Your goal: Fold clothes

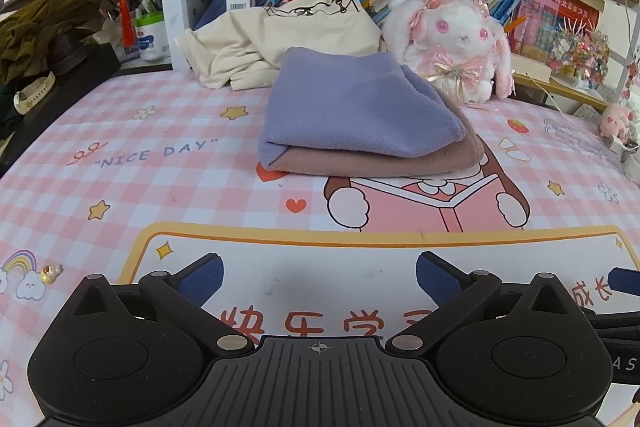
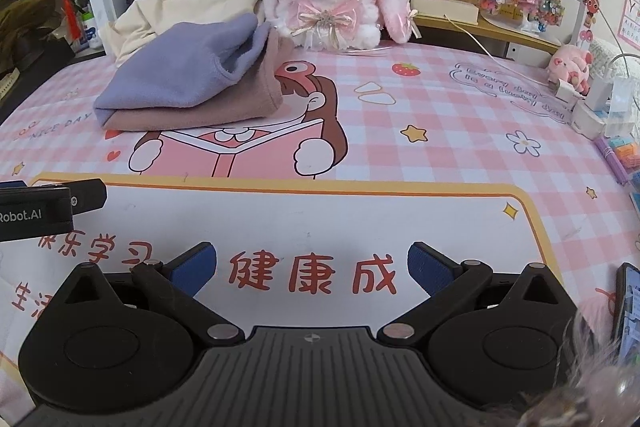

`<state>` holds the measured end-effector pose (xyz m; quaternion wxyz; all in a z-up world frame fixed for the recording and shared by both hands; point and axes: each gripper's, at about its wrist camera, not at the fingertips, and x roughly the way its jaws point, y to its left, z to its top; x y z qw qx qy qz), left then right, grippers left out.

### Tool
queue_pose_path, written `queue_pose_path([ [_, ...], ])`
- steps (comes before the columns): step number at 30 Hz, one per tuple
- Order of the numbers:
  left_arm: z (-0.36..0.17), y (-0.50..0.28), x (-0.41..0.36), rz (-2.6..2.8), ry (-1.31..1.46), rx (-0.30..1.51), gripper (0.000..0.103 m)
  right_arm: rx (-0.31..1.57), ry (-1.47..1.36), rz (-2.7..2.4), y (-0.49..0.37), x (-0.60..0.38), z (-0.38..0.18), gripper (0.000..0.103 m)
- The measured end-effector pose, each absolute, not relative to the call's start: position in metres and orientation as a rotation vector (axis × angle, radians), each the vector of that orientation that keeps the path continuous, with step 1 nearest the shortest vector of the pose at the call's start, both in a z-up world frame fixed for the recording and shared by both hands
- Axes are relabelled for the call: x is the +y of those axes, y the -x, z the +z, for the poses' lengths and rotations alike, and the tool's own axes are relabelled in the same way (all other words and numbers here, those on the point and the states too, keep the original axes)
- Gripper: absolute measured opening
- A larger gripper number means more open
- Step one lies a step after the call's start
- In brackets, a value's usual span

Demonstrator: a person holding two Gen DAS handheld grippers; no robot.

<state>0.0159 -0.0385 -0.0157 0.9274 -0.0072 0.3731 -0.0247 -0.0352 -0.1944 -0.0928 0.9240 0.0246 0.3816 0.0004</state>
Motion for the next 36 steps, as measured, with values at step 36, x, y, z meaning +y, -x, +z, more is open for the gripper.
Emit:
queue_pose_path([
  [36, -0.018, -0.011, -0.028, -0.031, 0.030, 0.775, 0.103, 0.782, -0.032, 0.014, 0.039, -0.183, -0.092, 0.103],
])
